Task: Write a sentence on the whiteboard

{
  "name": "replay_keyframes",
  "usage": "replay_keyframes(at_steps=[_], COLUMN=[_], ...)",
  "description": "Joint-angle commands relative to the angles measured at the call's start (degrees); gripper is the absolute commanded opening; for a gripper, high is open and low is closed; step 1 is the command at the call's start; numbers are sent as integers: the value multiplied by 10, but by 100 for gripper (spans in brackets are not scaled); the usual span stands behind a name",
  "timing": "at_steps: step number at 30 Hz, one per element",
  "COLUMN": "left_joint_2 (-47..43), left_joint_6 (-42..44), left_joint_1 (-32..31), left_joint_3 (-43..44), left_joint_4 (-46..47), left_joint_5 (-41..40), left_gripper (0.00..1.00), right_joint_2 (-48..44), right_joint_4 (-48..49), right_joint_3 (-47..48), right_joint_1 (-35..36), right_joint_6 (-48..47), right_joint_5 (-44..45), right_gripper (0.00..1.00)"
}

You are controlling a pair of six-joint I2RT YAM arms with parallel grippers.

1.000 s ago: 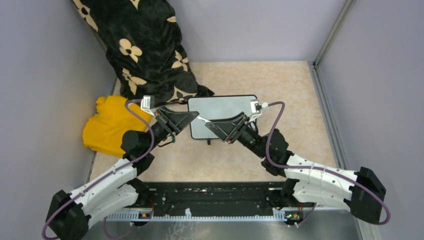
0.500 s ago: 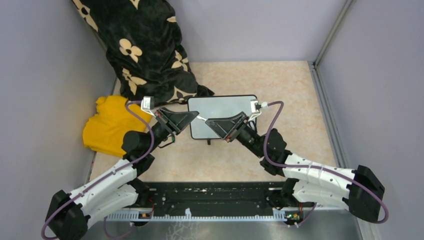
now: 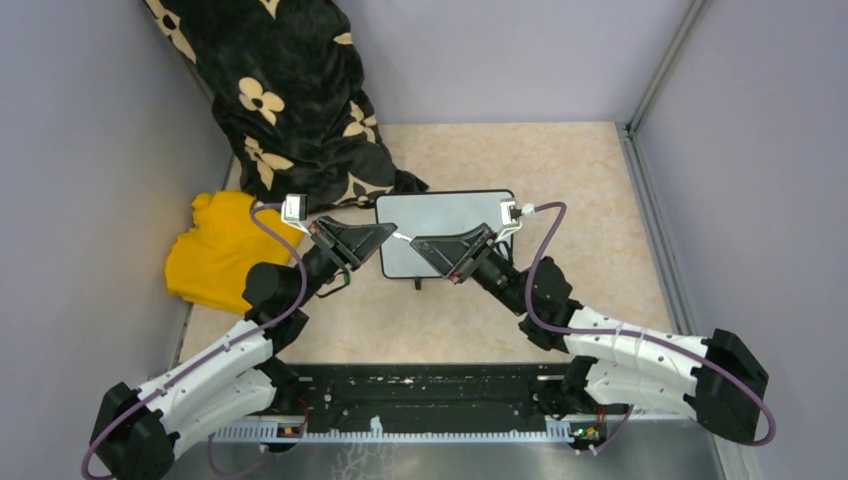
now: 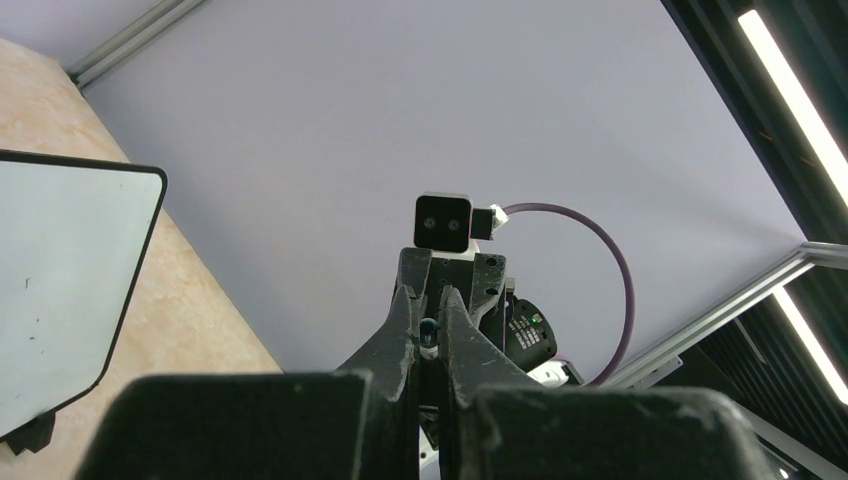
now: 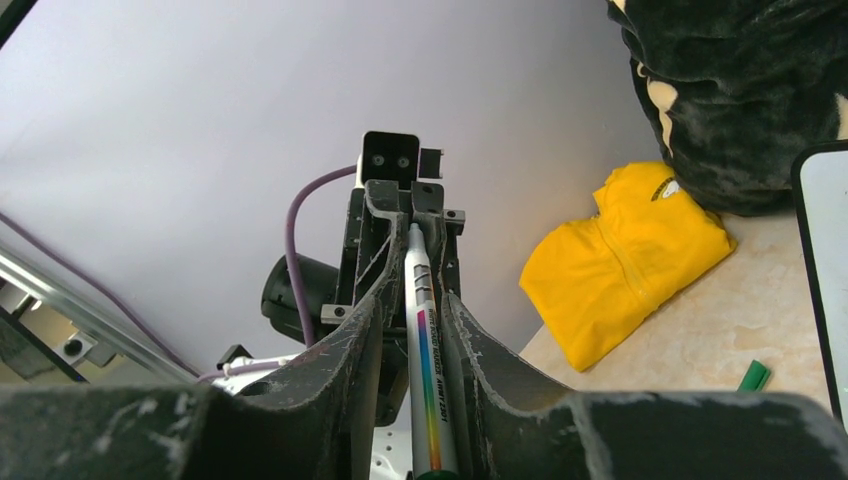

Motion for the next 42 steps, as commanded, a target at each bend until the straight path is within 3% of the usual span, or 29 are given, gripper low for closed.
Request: replay_keyframes(at_steps=[1, 18, 33, 38, 42], left_joint_2=[-6, -13, -18, -18, -18], left_joint_6=[5, -4, -9, -9, -9], left_joint_1=[-3, -3, -3, -3, -3], left_joint_3=[-2, -5, -2, -2, -3], left_joint_4=[-20, -31, -46, -48, -50], left_joint_5=[-5, -5, -4, -4, -1], left_gripper=[0, 0, 0, 0, 0], right_joint_2=[2, 1, 1, 1, 1], right_joint_4=[49, 49, 47, 45, 46], right_joint_3=[26, 23, 25, 26, 25], right_joint_1=[3, 2, 2, 2, 2], right_joint_6=[11, 9, 6, 7, 5], right_joint_5=[-1, 3, 2, 2, 2], right_gripper=[27, 18, 22, 17, 5])
